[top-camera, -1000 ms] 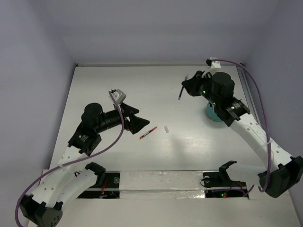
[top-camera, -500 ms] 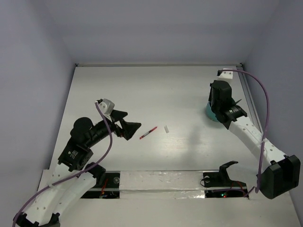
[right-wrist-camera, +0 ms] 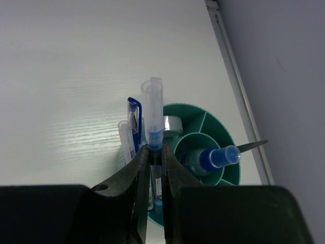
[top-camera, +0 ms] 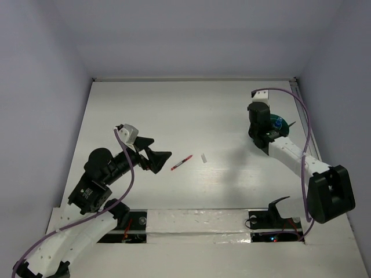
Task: Sort the stationery into containers
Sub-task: Place the pen in the storage box.
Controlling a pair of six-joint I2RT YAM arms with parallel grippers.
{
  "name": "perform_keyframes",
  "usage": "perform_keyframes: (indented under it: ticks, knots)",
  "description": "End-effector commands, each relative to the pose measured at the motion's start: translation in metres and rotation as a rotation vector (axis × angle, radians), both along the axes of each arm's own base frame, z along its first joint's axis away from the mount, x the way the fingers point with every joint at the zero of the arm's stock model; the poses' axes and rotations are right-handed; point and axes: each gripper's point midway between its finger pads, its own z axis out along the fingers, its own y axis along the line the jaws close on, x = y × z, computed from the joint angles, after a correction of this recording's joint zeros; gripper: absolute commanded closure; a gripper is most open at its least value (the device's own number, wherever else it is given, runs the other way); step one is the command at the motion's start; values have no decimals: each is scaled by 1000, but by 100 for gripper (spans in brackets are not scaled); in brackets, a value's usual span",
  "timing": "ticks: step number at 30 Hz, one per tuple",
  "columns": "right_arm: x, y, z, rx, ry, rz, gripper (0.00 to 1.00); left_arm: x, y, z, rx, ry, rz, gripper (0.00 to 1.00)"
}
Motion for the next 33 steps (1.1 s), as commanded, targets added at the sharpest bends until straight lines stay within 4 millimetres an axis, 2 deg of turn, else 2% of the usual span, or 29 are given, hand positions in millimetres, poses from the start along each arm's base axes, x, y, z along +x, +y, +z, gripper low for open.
perform_keyframes:
  ticks: [1, 5, 9, 13, 14, 17, 21, 22, 25, 26, 27, 31, 32, 33]
  knots:
    - [9, 3, -3, 33, -50, -11, 100, 0, 2, 18, -21, -54, 12, 1]
    - [5, -1, -22, 49, -28, -53, 100, 0, 0, 16, -16, -46, 5, 1]
    - [-2, -4, -26, 101, -45, -93, 98, 2, 0, 13, -11, -39, 11, 1]
    - [-11, -10, -27, 119, -41, -142, 77, 4, 0, 13, -8, -35, 19, 1]
    - [-13, -11, -26, 121, -43, -149, 65, 4, 1, 13, -6, -35, 20, 1]
    - [-19, -14, -19, 136, -56, -164, 45, 6, 2, 12, -3, -33, 30, 1]
    - [-28, -16, -2, 158, -59, -169, 41, 8, 2, 11, 0, -28, 37, 1]
    - [-32, -17, -4, 160, -45, -174, 41, 8, 2, 9, 3, -24, 37, 1]
    - [-36, 2, 9, 281, -25, -99, 41, 9, 2, 9, 2, -23, 43, 1]
    - [-35, 23, 16, 355, -15, -22, 42, 9, 2, 10, 2, -23, 46, 1]
    - [-38, 35, 17, 402, -2, 9, 42, 10, 3, 10, 3, -23, 50, 1]
    - [-64, 110, 2, 586, 144, 134, 40, 15, 9, 10, 0, -20, 94, 1]
    - [-77, 148, -7, 596, 205, 223, 38, 16, 9, 9, 1, -17, 100, 1]
    - [-82, 167, -8, 613, 227, 257, 37, 19, 13, 9, 1, -16, 120, 1]
